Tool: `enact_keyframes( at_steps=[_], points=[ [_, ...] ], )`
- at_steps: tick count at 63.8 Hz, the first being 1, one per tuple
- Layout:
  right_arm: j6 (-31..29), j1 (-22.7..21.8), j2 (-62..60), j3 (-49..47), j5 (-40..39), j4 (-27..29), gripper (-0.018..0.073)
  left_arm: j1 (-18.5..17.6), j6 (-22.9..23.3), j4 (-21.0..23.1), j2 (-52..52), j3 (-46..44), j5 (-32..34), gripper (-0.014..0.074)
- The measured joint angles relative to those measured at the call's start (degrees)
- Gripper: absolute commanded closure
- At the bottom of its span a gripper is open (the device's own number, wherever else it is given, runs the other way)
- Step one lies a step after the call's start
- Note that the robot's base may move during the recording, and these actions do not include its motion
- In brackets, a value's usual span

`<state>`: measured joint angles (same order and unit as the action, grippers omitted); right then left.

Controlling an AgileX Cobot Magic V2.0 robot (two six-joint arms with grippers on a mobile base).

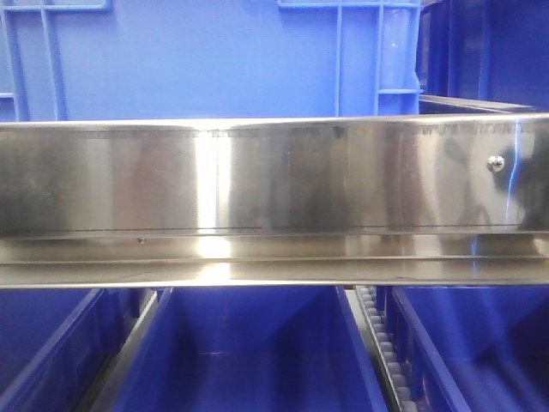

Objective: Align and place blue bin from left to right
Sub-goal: 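Close both grippers on the rim of the blue bin on the upper shelf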

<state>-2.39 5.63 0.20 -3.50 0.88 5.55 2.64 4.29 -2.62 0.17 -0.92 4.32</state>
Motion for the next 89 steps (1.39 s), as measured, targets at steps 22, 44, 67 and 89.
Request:
enact_keyframes(
  at_steps=[22, 44, 67, 89],
  points=[
    [0.0, 0.0, 7.0, -31.4, 20.8, 4.5, 0.0225, -0.1, 0.0, -0.6, 5.8, -27.7, -22.7, 0.0215],
    [-0.1, 0.6, 23.6, -44.5, 25.2, 8.0, -0.0009, -2.7, 0.0, 0.1, 23.8, -47.6, -28.2, 0.0094],
    [-5.3, 10.7, 45.0, -69.4, 42.6, 10.9, -0.0009, -11.0, 0.0, -1.1, 43.1, -65.6, -41.3, 0.0094],
    [1.4, 18.9, 67.9, -89.5, 56.4, 1.7, -0.0009, -13.6, 0.0, -2.2, 63.5, -87.2, -56.3, 0.0099]
  ],
)
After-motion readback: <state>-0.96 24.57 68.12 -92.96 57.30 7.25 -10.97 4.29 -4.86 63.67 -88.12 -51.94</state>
